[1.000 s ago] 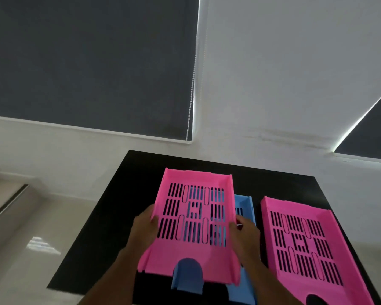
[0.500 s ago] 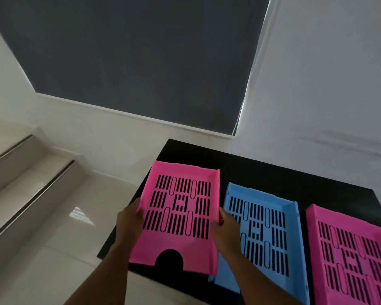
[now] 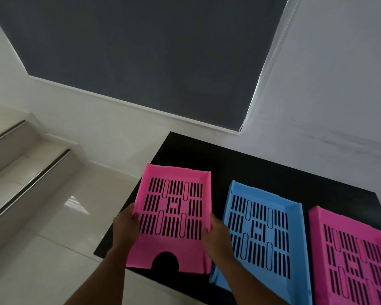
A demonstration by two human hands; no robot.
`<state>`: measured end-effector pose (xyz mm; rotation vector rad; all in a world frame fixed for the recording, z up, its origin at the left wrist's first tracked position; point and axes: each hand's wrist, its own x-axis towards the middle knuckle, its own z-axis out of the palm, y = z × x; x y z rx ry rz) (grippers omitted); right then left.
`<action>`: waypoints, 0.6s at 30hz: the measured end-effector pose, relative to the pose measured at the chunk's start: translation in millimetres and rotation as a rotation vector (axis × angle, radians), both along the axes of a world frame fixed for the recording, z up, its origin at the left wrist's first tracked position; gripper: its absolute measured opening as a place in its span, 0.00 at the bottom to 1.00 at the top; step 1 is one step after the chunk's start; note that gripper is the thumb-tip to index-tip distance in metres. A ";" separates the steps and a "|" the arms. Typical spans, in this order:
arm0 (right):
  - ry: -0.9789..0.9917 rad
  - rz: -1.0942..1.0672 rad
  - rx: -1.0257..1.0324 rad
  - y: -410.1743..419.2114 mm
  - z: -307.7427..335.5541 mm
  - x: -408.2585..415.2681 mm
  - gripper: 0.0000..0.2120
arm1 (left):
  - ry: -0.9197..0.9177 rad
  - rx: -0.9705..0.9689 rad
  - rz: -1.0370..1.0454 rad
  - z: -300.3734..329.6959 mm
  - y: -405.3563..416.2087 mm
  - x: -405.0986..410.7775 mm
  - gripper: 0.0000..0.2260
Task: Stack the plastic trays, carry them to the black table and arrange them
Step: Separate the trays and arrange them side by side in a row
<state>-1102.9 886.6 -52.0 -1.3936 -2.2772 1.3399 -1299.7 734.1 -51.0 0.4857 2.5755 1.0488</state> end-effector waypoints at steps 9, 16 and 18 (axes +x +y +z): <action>0.041 -0.038 -0.006 9.7 7.0 11.0 0.23 | -0.054 0.075 0.001 3.4 14.5 11.6 0.08; 0.070 -0.194 0.108 39.5 5.2 45.3 0.15 | -0.064 0.089 -0.132 12.9 47.9 45.6 0.19; 0.057 -0.238 0.100 48.2 4.9 63.4 0.15 | -0.077 0.066 -0.186 15.7 63.2 67.1 0.23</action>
